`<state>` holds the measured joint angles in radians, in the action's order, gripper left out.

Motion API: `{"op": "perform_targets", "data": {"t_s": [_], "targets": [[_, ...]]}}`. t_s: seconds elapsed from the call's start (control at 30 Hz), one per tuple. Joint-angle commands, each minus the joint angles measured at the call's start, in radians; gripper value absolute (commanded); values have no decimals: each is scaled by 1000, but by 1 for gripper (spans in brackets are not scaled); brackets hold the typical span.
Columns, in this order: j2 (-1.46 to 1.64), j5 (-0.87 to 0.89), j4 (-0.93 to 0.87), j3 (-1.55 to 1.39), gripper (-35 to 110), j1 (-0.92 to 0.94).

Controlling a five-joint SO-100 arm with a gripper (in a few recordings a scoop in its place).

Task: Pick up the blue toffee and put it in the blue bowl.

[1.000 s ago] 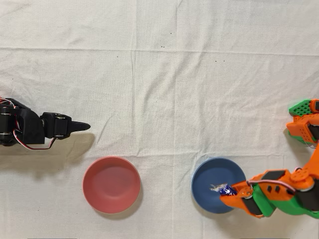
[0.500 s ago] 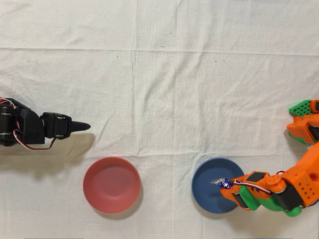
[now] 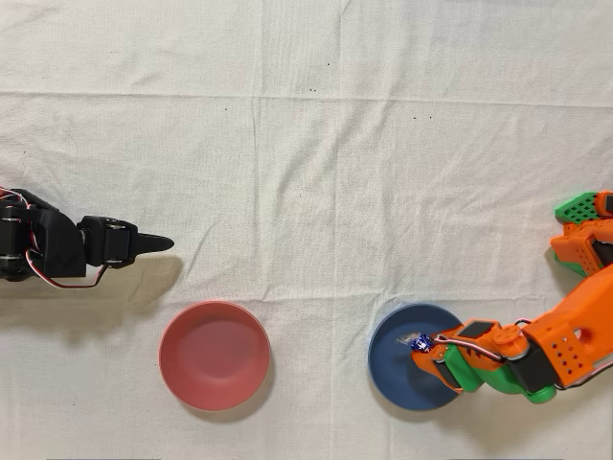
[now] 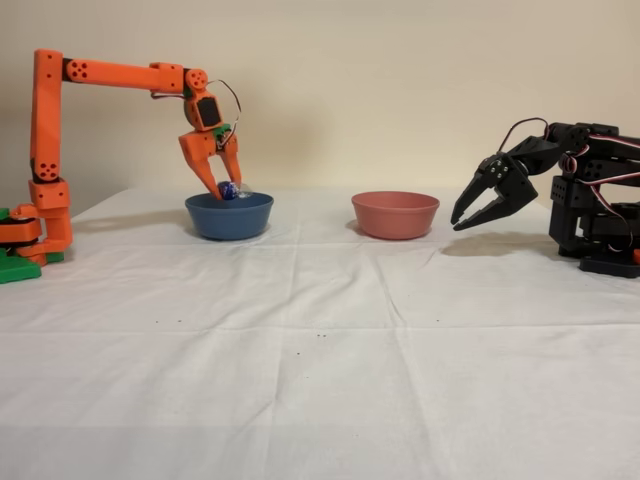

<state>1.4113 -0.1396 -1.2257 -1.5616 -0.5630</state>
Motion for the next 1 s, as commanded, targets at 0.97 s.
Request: {"op": "perform_targets", "data": {"t_s": [0.97], "targets": [[117,-17,-104,80,26,71]]}}
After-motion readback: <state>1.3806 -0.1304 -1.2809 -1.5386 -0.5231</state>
